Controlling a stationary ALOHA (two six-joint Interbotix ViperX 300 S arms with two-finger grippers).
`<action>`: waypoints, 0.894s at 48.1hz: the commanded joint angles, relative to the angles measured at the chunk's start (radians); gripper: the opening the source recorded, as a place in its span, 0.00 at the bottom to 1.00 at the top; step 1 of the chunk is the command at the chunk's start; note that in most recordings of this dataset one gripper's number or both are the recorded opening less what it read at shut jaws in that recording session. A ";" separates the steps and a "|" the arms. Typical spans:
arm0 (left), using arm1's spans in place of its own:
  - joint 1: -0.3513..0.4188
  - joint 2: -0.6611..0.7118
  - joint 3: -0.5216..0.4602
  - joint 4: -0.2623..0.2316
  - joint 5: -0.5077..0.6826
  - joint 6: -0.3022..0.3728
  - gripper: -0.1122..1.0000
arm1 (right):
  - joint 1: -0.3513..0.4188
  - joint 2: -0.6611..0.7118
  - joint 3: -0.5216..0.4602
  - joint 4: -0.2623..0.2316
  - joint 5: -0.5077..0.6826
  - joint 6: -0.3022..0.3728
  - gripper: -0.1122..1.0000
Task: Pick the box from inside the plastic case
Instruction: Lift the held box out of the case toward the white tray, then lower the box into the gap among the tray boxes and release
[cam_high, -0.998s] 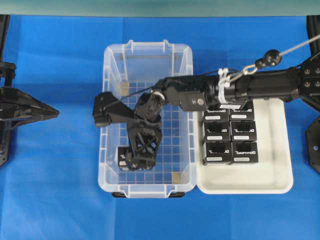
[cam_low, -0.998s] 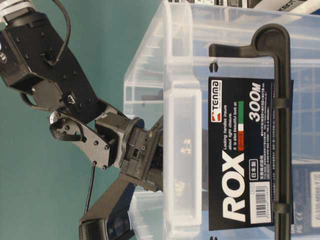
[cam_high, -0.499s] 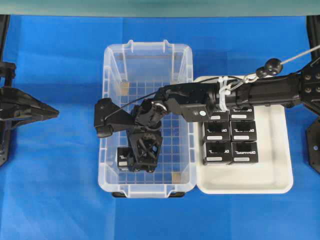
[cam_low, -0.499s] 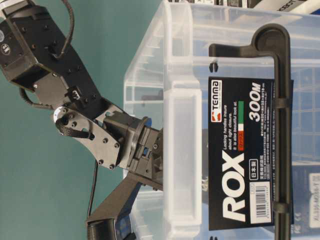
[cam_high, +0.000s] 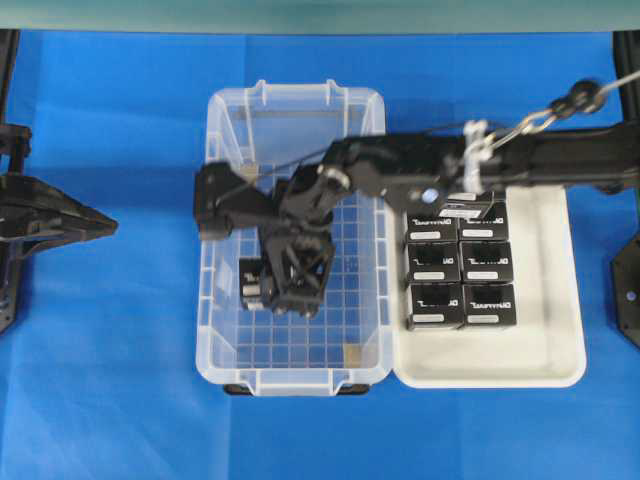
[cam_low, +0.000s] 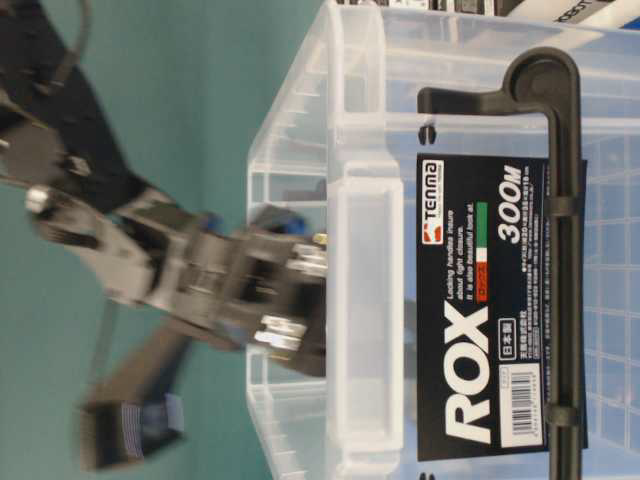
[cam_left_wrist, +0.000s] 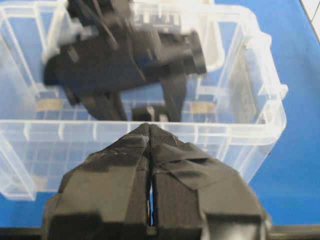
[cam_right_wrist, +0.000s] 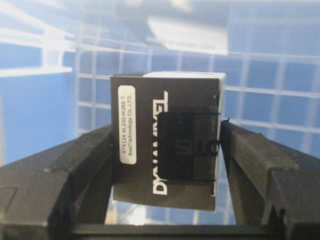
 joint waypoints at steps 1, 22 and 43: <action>0.000 0.005 -0.018 0.002 -0.005 0.002 0.06 | -0.014 -0.066 -0.029 0.002 0.032 0.005 0.72; 0.002 0.000 -0.018 0.002 -0.005 0.002 0.06 | -0.138 -0.396 -0.074 0.000 0.403 0.089 0.71; 0.002 0.000 -0.017 0.002 -0.005 0.002 0.06 | -0.161 -0.626 0.344 -0.092 0.374 0.086 0.69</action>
